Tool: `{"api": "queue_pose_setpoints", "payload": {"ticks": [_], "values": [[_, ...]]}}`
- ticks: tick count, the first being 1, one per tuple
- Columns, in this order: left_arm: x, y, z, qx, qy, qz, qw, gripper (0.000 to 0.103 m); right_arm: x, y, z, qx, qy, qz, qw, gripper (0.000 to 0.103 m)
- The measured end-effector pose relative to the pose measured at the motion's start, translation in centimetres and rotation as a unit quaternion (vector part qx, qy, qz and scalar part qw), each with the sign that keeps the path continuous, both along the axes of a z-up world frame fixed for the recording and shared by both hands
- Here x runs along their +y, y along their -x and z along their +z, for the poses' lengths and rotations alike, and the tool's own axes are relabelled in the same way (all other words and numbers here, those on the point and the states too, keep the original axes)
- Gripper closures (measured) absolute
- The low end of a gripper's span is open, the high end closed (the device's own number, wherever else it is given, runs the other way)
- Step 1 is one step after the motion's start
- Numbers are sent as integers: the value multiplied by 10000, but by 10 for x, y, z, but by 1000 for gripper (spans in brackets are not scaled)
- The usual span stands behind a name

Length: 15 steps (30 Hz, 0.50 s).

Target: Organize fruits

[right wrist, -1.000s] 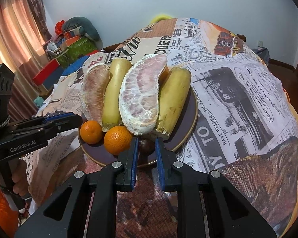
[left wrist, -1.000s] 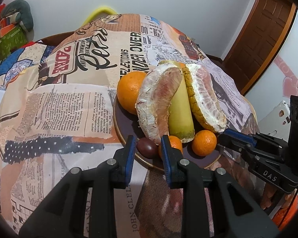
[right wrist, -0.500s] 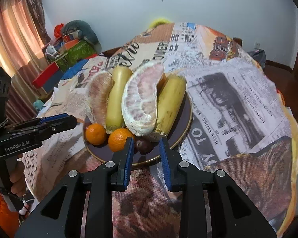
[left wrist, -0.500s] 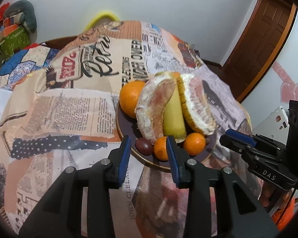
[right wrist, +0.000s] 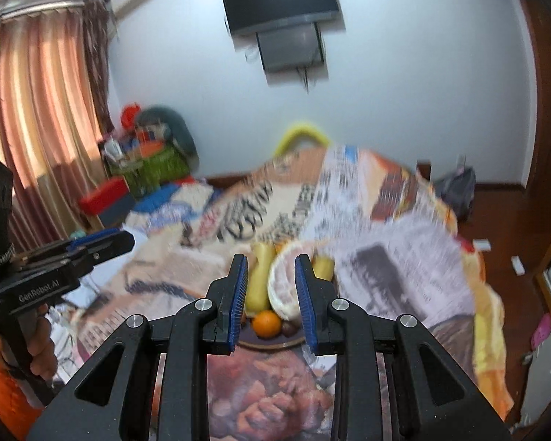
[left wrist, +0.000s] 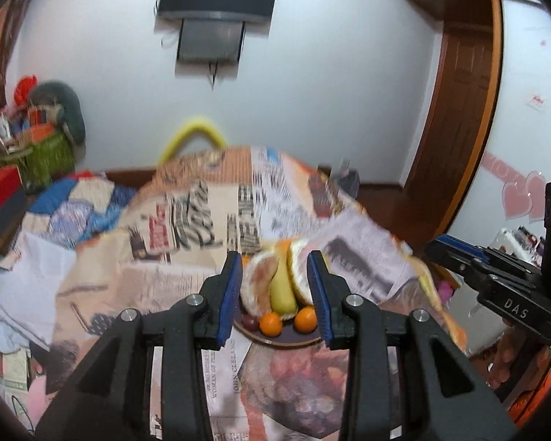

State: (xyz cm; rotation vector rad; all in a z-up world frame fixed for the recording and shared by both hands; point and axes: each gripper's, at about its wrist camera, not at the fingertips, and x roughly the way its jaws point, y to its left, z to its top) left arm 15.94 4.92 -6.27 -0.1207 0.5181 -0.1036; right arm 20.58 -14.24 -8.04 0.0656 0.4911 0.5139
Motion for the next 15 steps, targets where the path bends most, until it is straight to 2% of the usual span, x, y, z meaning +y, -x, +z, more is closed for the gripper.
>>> {"api": "queue_pose_setpoints", "payload": {"ticks": [3,4,5,6,8,9,11,15], "values": [[-4,23,21,-358,10,27,9994,60,-6,22,21,-378,-143,-61,9992,79],[-6,34,29,-520,-6,37,9986,55,-8,30,28,-514,-190,-85,9985,78],[-7,40,35,-623,-23,50,9980,50,-9,36,33,-610,-216,-105,9979,72],[-10,49,41,-769,-58,78,9970,47,-11,44,38,-749,-246,-146,9968,62],[-15,67,53,-1041,-167,122,9944,44,-12,57,46,-1027,-247,-276,9940,50],[-17,74,58,-1138,-209,122,9932,43,-11,61,48,-1119,-229,-318,9930,47],[-20,85,64,-1295,-228,127,9912,33,-9,69,52,-1285,-196,-366,9908,43],[-25,105,75,-1529,-253,141,9878,29,-7,81,57,-1482,-228,-429,9878,28]]}}
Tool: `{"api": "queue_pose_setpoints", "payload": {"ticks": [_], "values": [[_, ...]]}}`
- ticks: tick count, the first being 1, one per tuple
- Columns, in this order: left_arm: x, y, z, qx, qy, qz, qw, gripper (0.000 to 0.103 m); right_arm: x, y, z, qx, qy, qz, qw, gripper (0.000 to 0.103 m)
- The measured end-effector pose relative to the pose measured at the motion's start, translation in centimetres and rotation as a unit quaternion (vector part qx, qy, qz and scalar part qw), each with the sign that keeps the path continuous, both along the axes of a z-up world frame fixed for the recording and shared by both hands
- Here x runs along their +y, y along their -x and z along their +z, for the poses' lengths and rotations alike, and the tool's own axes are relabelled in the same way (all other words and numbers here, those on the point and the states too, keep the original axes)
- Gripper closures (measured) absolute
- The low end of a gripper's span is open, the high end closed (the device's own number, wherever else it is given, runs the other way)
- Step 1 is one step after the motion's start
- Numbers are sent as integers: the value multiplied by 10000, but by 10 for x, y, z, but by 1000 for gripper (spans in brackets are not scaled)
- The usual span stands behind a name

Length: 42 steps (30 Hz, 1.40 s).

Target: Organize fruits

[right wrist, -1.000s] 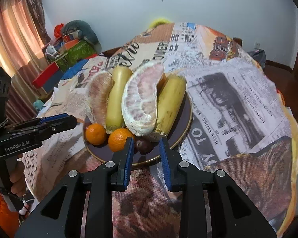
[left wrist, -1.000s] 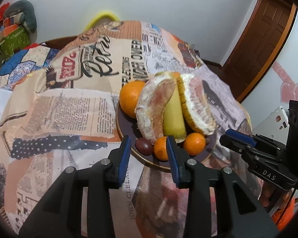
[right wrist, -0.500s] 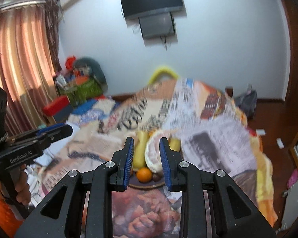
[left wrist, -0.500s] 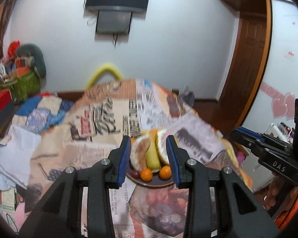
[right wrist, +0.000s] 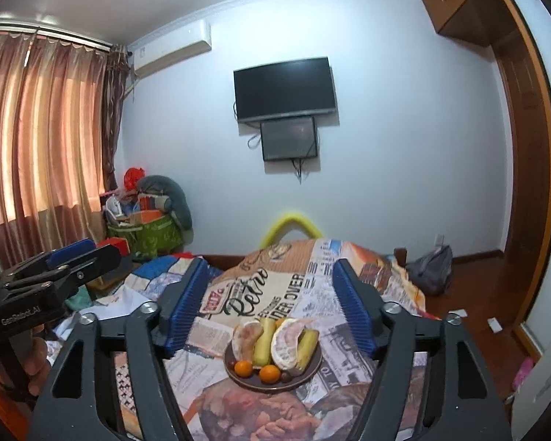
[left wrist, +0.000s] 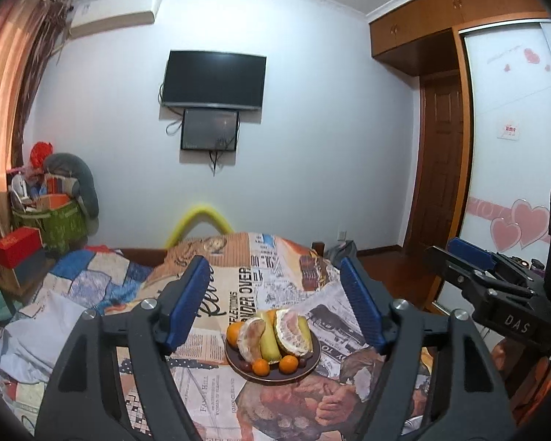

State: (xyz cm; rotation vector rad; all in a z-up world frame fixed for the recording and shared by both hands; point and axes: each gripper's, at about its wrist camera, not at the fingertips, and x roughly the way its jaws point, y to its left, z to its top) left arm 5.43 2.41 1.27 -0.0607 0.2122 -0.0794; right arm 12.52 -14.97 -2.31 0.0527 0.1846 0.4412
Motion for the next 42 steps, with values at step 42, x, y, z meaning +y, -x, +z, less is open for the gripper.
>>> {"api": "queue_pose_setpoints", "payload": {"ticks": [42], "values": [[-9,16,-2,-167,-93,102,9998,0,-7,20,1,-204,3,-425,9989,0]]}}
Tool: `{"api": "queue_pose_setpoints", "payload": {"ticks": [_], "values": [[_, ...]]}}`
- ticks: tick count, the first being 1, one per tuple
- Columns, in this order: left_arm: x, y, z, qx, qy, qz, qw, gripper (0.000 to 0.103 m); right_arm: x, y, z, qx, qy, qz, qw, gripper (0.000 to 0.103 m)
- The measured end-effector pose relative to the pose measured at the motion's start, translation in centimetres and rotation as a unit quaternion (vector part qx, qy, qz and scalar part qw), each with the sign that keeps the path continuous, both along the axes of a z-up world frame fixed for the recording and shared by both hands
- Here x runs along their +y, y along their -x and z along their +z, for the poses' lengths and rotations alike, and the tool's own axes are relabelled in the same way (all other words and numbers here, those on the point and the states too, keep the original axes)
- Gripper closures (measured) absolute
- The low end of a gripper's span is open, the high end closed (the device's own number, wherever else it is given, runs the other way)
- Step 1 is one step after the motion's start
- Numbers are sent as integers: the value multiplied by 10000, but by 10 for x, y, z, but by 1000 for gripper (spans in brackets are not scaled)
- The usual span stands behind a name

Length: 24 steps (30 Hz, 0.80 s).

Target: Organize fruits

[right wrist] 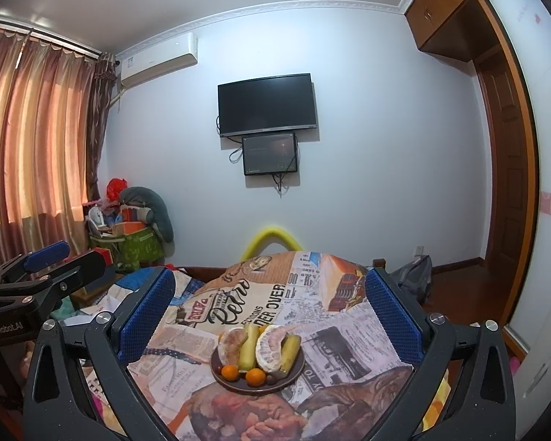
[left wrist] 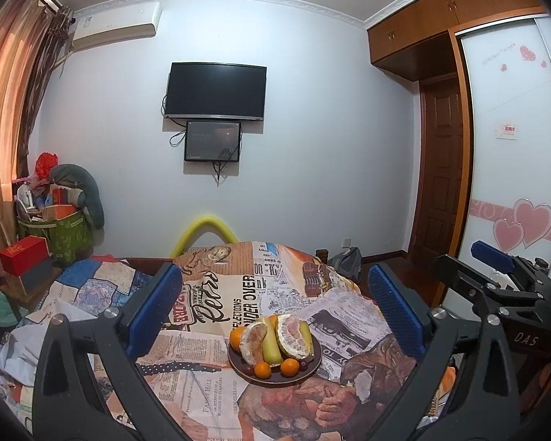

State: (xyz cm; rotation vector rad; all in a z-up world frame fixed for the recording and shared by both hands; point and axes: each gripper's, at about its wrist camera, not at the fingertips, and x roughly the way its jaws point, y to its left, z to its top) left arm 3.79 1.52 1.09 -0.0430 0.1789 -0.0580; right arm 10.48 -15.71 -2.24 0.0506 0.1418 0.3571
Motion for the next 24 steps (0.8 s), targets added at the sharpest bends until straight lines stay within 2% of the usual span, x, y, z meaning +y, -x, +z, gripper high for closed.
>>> {"api": "queue_pose_setpoints", "payload": {"ticks": [24], "values": [[-1,-3,-1,32,-37,-65,10000,0,2,3,3,-45,-17,-4,10000,0]]}}
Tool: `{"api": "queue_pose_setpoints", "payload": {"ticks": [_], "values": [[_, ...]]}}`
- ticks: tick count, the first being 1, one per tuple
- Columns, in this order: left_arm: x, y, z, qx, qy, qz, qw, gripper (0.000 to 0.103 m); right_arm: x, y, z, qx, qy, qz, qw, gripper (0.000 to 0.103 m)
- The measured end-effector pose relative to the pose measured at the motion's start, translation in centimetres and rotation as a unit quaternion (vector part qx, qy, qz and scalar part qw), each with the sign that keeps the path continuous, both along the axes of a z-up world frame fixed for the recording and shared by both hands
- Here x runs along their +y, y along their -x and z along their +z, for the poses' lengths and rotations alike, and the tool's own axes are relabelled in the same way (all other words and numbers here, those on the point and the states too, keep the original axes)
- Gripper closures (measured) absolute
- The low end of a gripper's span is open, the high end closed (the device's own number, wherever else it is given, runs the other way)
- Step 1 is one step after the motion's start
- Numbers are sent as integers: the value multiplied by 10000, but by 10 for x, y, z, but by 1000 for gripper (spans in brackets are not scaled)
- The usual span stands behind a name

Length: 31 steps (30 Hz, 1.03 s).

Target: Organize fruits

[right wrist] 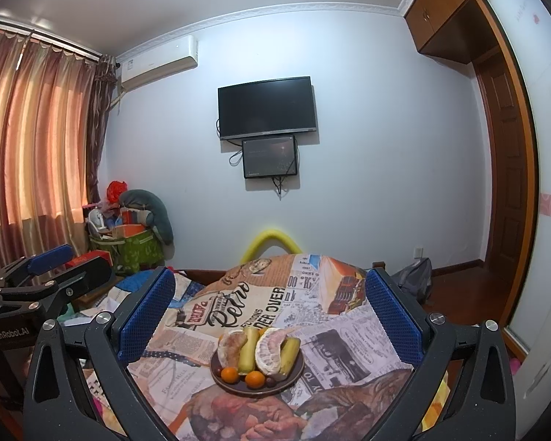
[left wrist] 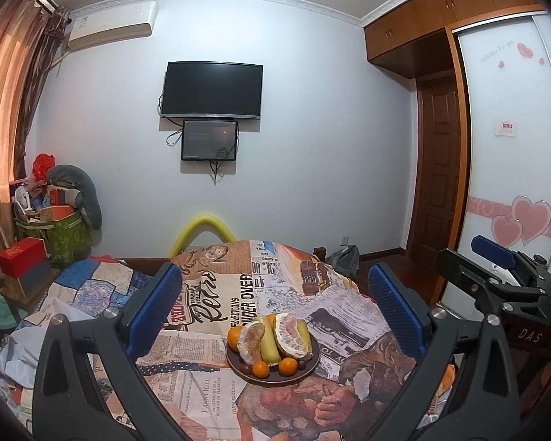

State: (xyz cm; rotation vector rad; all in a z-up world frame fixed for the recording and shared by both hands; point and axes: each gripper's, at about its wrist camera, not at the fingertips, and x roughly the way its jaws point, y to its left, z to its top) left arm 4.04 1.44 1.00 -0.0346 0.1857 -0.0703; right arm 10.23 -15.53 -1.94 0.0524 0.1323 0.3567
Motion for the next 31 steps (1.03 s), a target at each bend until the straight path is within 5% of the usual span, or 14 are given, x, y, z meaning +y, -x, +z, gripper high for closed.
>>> {"api": "queue_pose_setpoints", "payload": {"ticks": [31], "values": [[6,-4,-2,94,121,-130,9998,0,4,-3,-6,3,179,-115,9998,0]]}}
